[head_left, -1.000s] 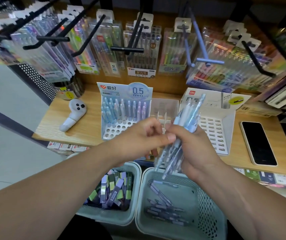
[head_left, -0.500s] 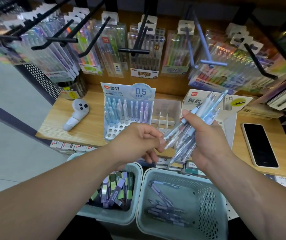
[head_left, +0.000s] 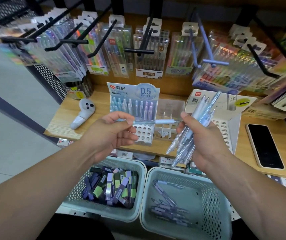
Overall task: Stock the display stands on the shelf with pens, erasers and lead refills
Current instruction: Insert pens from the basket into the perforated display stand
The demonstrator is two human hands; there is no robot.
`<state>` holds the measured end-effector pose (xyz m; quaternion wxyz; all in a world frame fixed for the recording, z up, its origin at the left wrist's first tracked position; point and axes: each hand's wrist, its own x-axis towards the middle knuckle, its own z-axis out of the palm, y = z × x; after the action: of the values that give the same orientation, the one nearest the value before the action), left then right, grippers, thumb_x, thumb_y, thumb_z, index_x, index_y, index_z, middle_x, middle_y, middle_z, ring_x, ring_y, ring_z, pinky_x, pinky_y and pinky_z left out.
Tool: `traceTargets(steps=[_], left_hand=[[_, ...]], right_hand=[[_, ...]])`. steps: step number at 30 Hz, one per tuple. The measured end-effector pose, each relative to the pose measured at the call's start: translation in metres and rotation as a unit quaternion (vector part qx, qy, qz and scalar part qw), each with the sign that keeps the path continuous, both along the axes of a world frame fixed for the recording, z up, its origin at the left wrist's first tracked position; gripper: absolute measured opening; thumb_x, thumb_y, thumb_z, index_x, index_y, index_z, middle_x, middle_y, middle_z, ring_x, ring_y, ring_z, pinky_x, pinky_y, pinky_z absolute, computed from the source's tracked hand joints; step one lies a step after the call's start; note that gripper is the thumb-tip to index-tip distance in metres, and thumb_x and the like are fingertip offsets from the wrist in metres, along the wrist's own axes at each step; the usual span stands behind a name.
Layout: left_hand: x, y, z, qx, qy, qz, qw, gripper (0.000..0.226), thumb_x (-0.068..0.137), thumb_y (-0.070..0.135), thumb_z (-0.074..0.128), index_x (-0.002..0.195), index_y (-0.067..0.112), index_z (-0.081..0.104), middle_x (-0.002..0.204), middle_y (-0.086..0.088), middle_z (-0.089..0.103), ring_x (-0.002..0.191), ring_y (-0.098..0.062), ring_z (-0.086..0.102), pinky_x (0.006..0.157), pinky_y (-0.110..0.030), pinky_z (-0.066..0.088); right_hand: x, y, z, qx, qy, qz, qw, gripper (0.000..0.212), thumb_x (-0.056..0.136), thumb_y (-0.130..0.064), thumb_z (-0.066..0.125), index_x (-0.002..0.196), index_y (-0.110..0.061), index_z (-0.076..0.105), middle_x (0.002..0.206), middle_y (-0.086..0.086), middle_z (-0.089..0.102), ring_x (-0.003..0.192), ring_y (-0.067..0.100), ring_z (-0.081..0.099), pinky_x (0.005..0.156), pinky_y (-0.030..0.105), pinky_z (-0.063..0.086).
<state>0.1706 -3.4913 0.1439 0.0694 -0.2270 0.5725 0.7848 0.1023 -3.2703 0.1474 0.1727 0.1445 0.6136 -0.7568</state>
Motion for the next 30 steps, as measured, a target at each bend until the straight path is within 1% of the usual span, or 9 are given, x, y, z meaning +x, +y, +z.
traceTargets(steps=[2, 5, 8, 12, 16, 20, 24, 26, 30], left_hand=[[0.005, -0.010, 0.001, -0.034, 0.013, 0.006, 0.999, 0.009, 0.087, 0.005, 0.066, 0.095, 0.009, 0.069, 0.074, -0.012, 0.068, 0.062, -0.022, 0.069, 0.056, -0.027, 0.058], [0.012, -0.018, 0.003, -0.125, 0.024, -0.011, 0.992, 0.001, 0.085, 0.007, 0.070, 0.085, 0.008, 0.071, 0.070, -0.012, 0.065, 0.057, -0.024, 0.065, 0.052, -0.028, 0.055], [0.015, -0.027, 0.001, -0.249, 0.022, -0.014, 0.968, 0.011, 0.093, 0.007, 0.067, 0.084, 0.010, 0.072, 0.070, -0.014, 0.066, 0.057, -0.026, 0.065, 0.054, -0.033, 0.056], [0.018, -0.046, 0.001, -0.443, 0.040, -0.050, 0.894, 0.011, 0.091, 0.011, 0.069, 0.093, 0.022, 0.072, 0.064, -0.003, 0.069, 0.059, -0.021, 0.070, 0.057, -0.039, 0.059], [0.015, -0.057, -0.002, -0.568, 0.063, -0.030, 0.820, 0.010, 0.091, 0.014, 0.067, 0.089, 0.024, 0.069, 0.063, 0.007, 0.065, 0.062, -0.020, 0.067, 0.053, -0.028, 0.051], [0.008, -0.064, -0.011, -0.605, 0.070, -0.014, 0.793, 0.009, 0.093, 0.012, 0.064, 0.099, 0.017, 0.070, 0.068, 0.009, 0.060, 0.064, -0.018, 0.064, 0.056, -0.026, 0.045], [0.003, -0.067, -0.017, -0.653, 0.081, -0.028, 0.752, 0.011, 0.092, 0.010, 0.064, 0.100, 0.014, 0.072, 0.075, -0.003, 0.067, 0.065, -0.021, 0.060, 0.066, -0.035, 0.053], [0.000, -0.068, -0.017, -0.663, 0.083, -0.039, 0.743, 0.012, 0.093, 0.011, 0.063, 0.100, 0.015, 0.072, 0.080, -0.005, 0.068, 0.069, -0.023, 0.061, 0.068, -0.037, 0.053], [-0.005, -0.071, -0.015, -0.686, 0.083, -0.055, 0.720, 0.013, 0.093, 0.012, 0.063, 0.102, 0.016, 0.071, 0.087, -0.008, 0.070, 0.077, -0.016, 0.057, 0.070, -0.030, 0.047]], right_hand=[[0.002, -0.001, -0.001, 0.017, -0.003, 0.009, 1.000, 0.015, 0.086, -0.026, 0.078, 0.095, -0.019, 0.068, 0.072, 0.002, 0.067, 0.074, 0.018, 0.066, 0.071, 0.036, 0.055], [0.006, -0.004, -0.003, 0.040, -0.001, 0.034, 0.999, 0.019, 0.086, -0.024, 0.079, 0.100, -0.016, 0.070, 0.072, 0.002, 0.068, 0.071, 0.017, 0.067, 0.070, 0.035, 0.058], [0.012, -0.009, -0.006, 0.050, -0.001, 0.058, 0.997, 0.023, 0.084, -0.024, 0.080, 0.103, -0.016, 0.070, 0.073, 0.002, 0.069, 0.072, 0.018, 0.067, 0.068, 0.035, 0.055], [0.015, -0.012, -0.006, 0.048, 0.006, 0.078, 0.996, 0.028, 0.082, -0.025, 0.082, 0.106, -0.016, 0.070, 0.073, 0.000, 0.070, 0.075, 0.017, 0.071, 0.066, 0.031, 0.054], [0.017, -0.014, -0.005, 0.040, 0.022, 0.102, 0.994, 0.023, 0.084, -0.021, 0.080, 0.102, -0.015, 0.068, 0.072, -0.001, 0.070, 0.069, 0.013, 0.069, 0.065, 0.027, 0.053], [0.019, -0.014, -0.006, 0.045, 0.022, 0.110, 0.993, 0.028, 0.082, -0.022, 0.080, 0.105, -0.014, 0.067, 0.075, 0.002, 0.069, 0.070, 0.015, 0.068, 0.065, 0.028, 0.052], [0.019, -0.012, -0.005, 0.040, 0.024, 0.112, 0.993, 0.025, 0.082, -0.021, 0.080, 0.103, -0.015, 0.067, 0.074, 0.003, 0.070, 0.072, 0.016, 0.069, 0.067, 0.030, 0.053], [0.018, -0.012, -0.003, 0.038, 0.025, 0.112, 0.993, 0.022, 0.083, -0.019, 0.079, 0.101, -0.015, 0.067, 0.073, 0.001, 0.071, 0.070, 0.015, 0.069, 0.066, 0.028, 0.054], [0.018, -0.011, -0.002, 0.034, 0.025, 0.113, 0.993, 0.019, 0.083, -0.018, 0.079, 0.098, -0.016, 0.068, 0.073, 0.001, 0.071, 0.070, 0.014, 0.069, 0.064, 0.025, 0.054]])
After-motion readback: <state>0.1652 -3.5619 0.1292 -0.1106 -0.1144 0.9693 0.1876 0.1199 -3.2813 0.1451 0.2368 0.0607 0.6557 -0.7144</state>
